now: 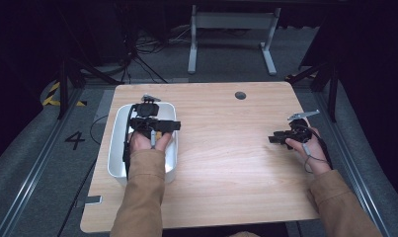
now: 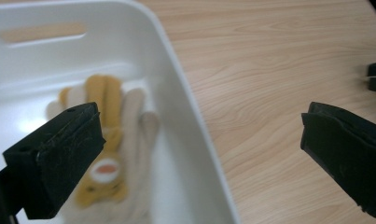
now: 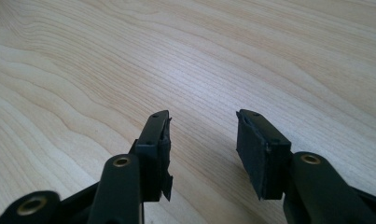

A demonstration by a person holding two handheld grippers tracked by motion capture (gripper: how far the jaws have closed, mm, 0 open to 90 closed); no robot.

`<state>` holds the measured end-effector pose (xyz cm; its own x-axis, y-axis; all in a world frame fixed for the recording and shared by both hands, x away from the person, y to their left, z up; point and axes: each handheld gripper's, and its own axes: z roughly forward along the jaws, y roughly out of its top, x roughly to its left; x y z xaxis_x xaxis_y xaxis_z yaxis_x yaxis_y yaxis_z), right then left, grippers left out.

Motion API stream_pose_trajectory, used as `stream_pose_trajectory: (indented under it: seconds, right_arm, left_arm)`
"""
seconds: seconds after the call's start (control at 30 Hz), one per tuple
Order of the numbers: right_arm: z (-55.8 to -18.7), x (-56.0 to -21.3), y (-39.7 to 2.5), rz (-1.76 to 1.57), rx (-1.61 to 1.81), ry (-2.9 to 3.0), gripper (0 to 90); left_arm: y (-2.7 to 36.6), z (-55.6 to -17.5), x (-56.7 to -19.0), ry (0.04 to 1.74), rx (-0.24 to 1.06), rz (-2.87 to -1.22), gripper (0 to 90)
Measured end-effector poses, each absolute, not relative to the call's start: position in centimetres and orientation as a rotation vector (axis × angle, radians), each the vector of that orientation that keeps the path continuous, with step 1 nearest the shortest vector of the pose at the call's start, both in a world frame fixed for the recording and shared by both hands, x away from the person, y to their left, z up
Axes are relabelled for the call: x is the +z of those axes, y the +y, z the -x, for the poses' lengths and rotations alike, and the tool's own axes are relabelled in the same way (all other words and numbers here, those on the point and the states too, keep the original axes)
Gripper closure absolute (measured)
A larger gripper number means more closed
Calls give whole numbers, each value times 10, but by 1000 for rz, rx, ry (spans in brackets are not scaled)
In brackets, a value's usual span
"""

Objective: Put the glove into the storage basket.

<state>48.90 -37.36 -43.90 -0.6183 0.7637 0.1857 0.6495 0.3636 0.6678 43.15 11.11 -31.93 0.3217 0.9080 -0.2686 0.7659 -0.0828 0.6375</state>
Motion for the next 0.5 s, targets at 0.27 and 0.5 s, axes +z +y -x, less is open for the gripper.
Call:
stream_pose_trajectory:
  seconds: [0.27, 0.5]
  right_arm:
    - [-484, -436, -378, -1259, 1112, 2448, 537]
    - [-483, -435, -379, -1242, 1139, 2446, 533]
  left_arm:
    - [68, -425, -313, 1230, 181, -1922, 15]
    - [35, -411, -313, 1022, 139, -1979, 23]
